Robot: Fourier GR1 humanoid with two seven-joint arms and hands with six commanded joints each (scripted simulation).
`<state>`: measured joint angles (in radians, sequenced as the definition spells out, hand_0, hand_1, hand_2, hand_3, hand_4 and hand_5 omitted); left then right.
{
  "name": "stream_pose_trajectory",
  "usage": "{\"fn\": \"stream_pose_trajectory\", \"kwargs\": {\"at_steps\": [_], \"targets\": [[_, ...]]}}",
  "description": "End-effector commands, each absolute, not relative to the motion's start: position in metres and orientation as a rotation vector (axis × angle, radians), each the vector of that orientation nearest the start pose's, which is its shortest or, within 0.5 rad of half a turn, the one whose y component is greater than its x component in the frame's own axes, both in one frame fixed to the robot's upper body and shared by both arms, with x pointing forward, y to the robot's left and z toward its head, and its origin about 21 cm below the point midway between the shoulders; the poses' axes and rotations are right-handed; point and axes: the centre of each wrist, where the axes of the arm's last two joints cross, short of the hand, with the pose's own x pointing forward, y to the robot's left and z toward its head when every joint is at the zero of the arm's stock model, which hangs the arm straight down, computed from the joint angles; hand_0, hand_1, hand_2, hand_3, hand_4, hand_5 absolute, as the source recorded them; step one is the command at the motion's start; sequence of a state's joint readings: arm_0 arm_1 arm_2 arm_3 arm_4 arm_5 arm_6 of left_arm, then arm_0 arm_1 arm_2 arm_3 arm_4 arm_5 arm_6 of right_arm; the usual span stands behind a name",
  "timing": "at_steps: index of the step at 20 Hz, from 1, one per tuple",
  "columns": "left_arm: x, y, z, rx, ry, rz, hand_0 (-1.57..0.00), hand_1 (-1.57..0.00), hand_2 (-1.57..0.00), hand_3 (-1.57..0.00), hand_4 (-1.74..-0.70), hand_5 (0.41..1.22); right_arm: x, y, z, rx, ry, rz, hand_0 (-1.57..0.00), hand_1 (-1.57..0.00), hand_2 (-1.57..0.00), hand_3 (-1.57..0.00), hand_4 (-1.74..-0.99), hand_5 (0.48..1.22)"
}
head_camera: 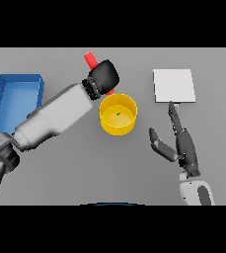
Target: Pick up the red beaker and tilt it to pour out 1 green nut into yellow bowl. Pick up the yellow bowl and place it on the metallic measuring scale.
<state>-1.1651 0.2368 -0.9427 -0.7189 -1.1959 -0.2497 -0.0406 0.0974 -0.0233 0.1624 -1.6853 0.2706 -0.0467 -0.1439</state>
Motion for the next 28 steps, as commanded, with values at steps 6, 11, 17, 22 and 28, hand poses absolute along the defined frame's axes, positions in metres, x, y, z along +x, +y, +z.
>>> {"fn": "stream_pose_trajectory", "kwargs": {"at_steps": [6, 11, 17, 22, 28], "targets": [[0.407, 0.042, 0.098, -1.413, 0.984, 2.656, -1.57, -1.57, -1.57, -1.57, -1.74, 1.221, 0.22, -0.202, 0.006, -0.198, -1.753, 0.303, 0.0, 0.0, 0.0, 0.0, -1.082, 0.677], [0.406, 0.022, 0.108, -1.38, 0.756, 2.549, -1.57, -1.57, -1.57, -1.57, -1.73, 1.221, 0.225, -0.197, 0.004, -0.198, -1.752, 0.31, 0.0, 0.0, 0.0, 0.0, -1.061, 0.671], [0.41, 0.01, 0.13, -1.386, 0.688, 2.486, -1.57, -1.57, -1.57, -1.57, -1.73, 1.221, 0.227, -0.196, 0.005, -0.209, -1.752, 0.306, 0.0, 0.0, 0.0, 0.0, -1.027, 0.686], [0.434, 0.023, 0.195, -1.52, 0.816, 2.499, -1.57, -1.57, -1.57, -1.57, -1.73, 1.221, 0.223, -0.198, 0.004, -0.231, -1.772, 0.329, 0.0, 0.0, 0.0, 0.0, -1.023, 0.682], [0.47, 0.077, 0.268, -1.833, 1.253, 2.624, -1.57, -1.57, -1.57, -1.35, -1.73, 1.221, 0.226, -0.198, 0.007, -0.212, -1.773, 0.318, 0.0, 0.0, 0.0, 0.0, -0.996, 0.681]]}}
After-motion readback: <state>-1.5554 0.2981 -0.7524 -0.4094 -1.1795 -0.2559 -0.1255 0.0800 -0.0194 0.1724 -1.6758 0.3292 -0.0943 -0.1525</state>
